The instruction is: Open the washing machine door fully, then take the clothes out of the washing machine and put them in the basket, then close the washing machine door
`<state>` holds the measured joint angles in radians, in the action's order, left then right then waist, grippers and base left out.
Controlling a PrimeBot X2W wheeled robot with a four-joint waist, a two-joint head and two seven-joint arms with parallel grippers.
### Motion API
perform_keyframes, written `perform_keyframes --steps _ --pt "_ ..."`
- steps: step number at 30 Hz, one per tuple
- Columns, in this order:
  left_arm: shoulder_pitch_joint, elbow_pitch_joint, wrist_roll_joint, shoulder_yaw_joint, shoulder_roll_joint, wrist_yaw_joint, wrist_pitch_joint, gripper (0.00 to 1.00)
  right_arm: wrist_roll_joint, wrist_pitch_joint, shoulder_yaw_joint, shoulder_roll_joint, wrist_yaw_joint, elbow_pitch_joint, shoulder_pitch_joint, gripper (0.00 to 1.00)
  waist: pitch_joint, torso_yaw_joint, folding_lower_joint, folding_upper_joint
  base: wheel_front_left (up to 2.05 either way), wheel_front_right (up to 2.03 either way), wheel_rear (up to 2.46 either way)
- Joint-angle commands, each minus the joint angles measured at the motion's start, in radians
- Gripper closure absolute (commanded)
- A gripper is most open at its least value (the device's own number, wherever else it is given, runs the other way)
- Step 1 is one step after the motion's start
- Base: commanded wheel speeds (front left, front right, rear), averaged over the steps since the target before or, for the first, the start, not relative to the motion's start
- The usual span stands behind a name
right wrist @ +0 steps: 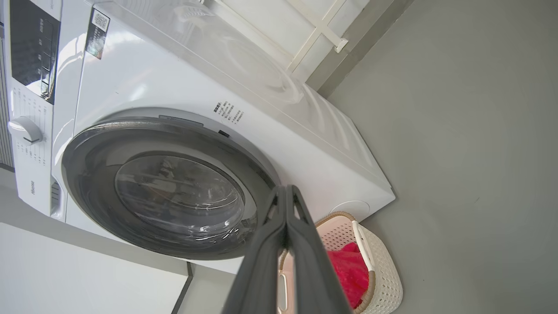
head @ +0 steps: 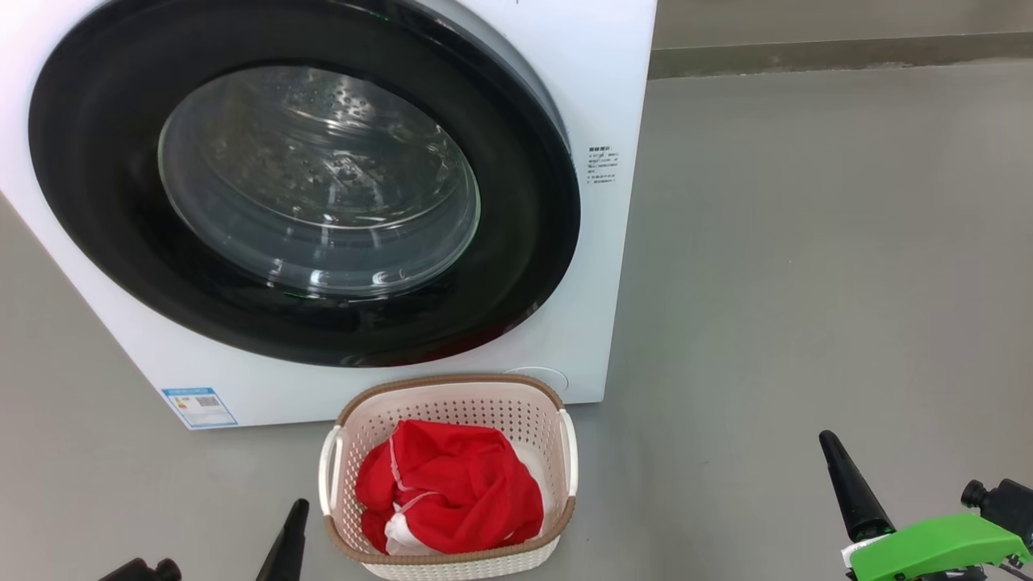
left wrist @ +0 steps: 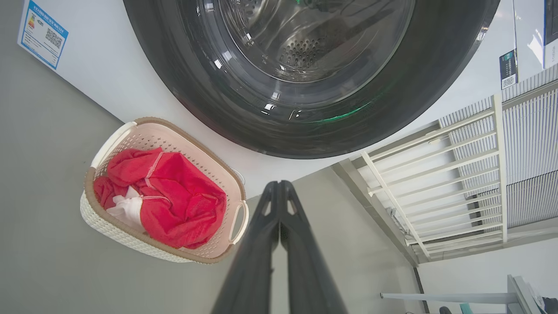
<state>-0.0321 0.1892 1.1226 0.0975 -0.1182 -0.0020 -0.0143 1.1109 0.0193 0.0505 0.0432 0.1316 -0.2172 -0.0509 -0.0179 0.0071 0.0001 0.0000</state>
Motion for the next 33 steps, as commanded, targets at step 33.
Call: perform_keyframes --steps 33 --pt "0.11 0.033 0.356 -0.139 0.032 -0.093 0.076 1.0 0.365 0.051 0.023 0.024 -0.001 -0.012 0.125 1.0 0.015 -0.005 -0.0001 0.0 0.0 0.0 0.0"
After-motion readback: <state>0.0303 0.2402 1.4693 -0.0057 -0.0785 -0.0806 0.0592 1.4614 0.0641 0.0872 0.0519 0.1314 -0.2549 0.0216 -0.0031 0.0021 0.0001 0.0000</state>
